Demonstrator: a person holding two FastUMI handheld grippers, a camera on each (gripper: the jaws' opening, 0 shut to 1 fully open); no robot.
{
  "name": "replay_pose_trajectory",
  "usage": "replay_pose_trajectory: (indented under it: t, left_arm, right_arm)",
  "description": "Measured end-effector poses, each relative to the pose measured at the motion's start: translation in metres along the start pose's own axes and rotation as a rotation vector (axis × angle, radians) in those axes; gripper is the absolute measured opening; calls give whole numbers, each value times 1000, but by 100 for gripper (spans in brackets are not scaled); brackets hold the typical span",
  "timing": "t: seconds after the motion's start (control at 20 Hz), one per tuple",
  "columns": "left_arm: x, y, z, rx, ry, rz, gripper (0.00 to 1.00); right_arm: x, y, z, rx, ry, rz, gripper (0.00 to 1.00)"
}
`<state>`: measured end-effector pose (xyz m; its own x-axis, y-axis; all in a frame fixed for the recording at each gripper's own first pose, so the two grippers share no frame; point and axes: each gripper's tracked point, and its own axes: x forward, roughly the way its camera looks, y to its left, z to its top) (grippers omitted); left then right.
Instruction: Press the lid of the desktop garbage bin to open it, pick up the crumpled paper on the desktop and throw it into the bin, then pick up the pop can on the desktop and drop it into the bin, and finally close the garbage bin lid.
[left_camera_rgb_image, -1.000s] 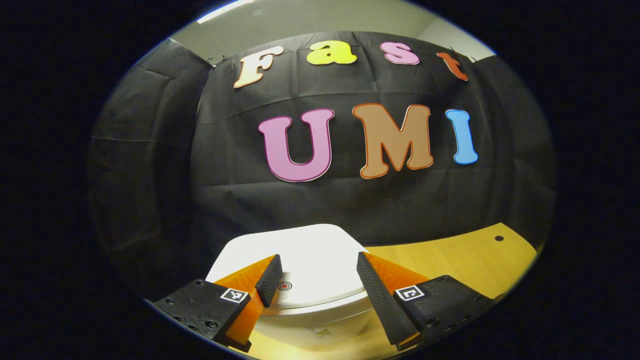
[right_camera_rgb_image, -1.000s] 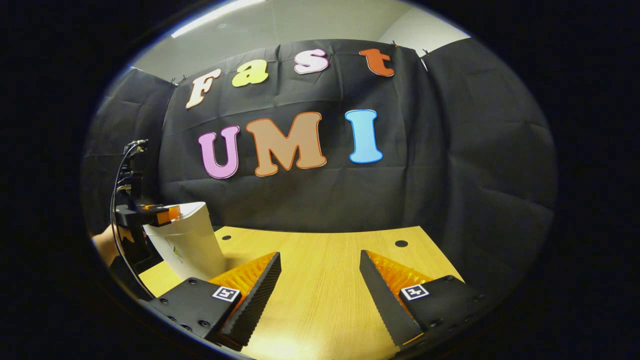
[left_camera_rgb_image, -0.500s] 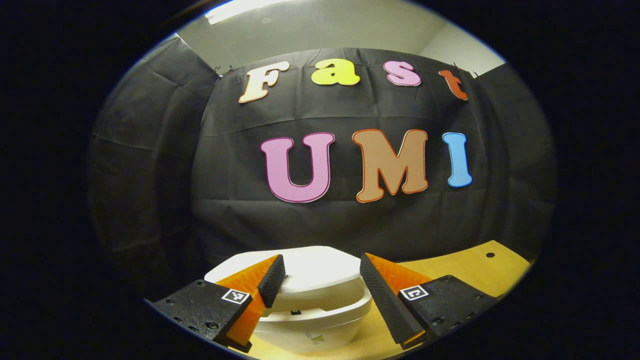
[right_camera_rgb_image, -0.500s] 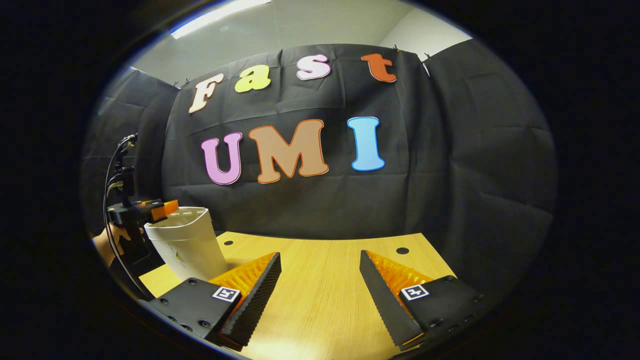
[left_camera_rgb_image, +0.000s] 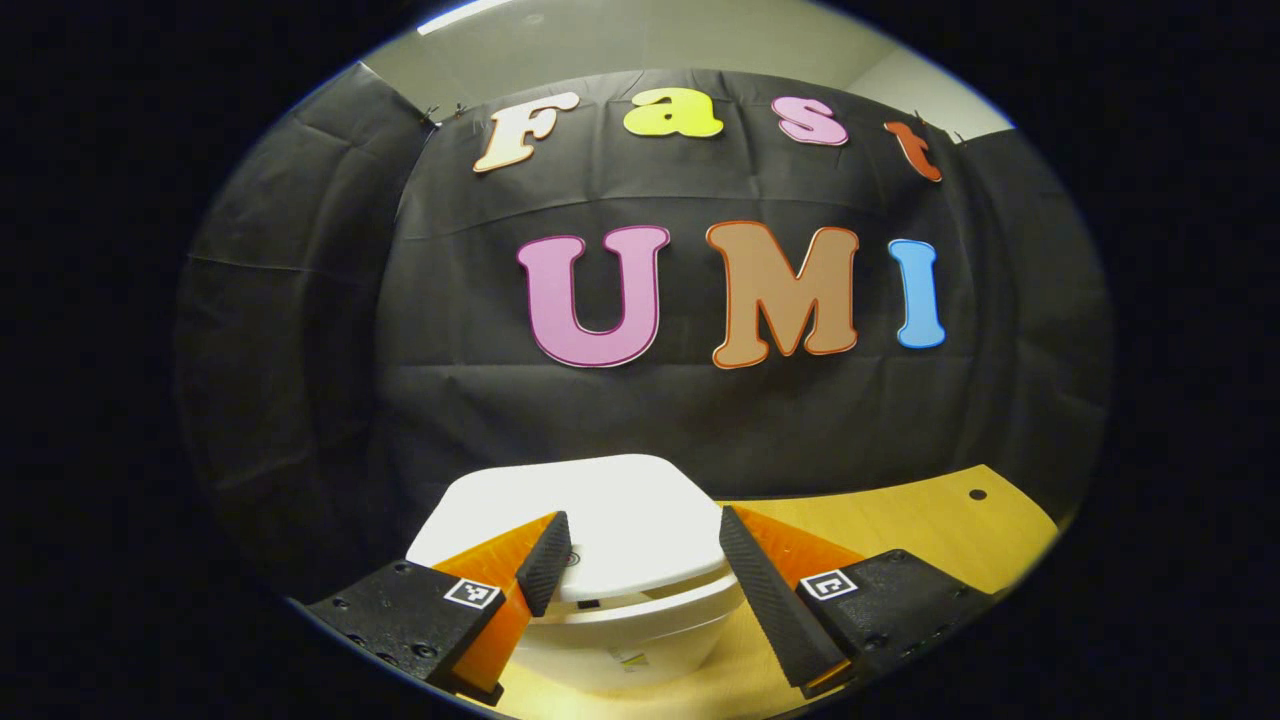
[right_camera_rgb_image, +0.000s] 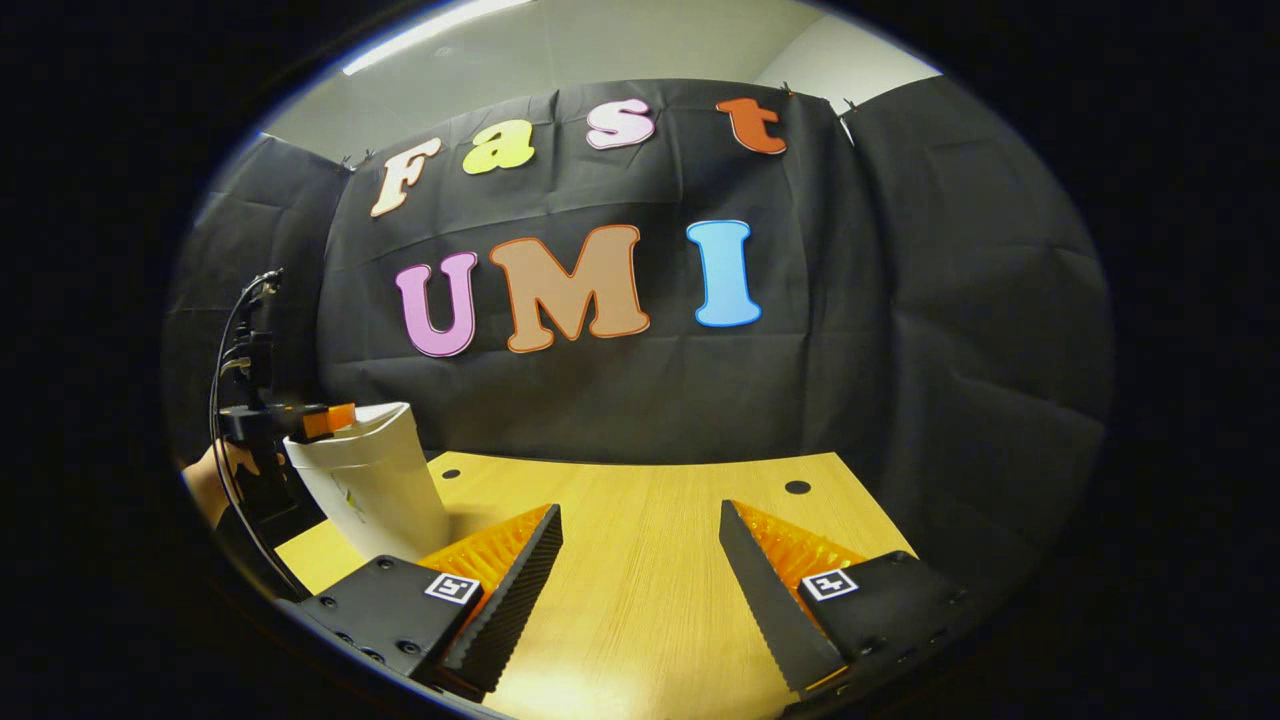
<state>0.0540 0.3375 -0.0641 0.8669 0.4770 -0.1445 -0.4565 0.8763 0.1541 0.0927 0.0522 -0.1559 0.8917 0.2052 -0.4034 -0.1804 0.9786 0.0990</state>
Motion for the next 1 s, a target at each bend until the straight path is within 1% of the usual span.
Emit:
replay_pose_trajectory:
  t: [0.1, 0.4, 0.7, 0.8, 0.85, 0.9, 0.95, 1.0]
  left_arm:
    - [1, 3, -1, -10, -1, 8, 93]
    - [2, 8, -9, 3, 13, 25, 93]
    - [2, 7, -17, 36, 30, 54, 94]
    - [1, 6, -21, 11, 35, 60, 94]
    - [0, 4, -25, -8, 26, 47, 95]
    - [-2, 2, -22, -39, -25, 31, 94]
    - [-1, -2, -8, -17, -86, 4, 96]
    - [-3, 0, -19, 0, -39, -3, 96]
  right_arm:
    - [-2, -4, -6, 1, 12, -12, 100]
    - [-2, -15, -24, 7, 57, -32, 100]
    - [7, -9, -40, 8, 95, -14, 100]
    - [9, -7, -48, -1, 109, -3, 100]
    - [9, -5, -49, -2, 111, 4, 100]
    - [10, -3, -50, -5, 114, 11, 100]
    - [12, -1, -50, -7, 120, 16, 100]
    - [14, 0, -48, 1, 128, 20, 100]
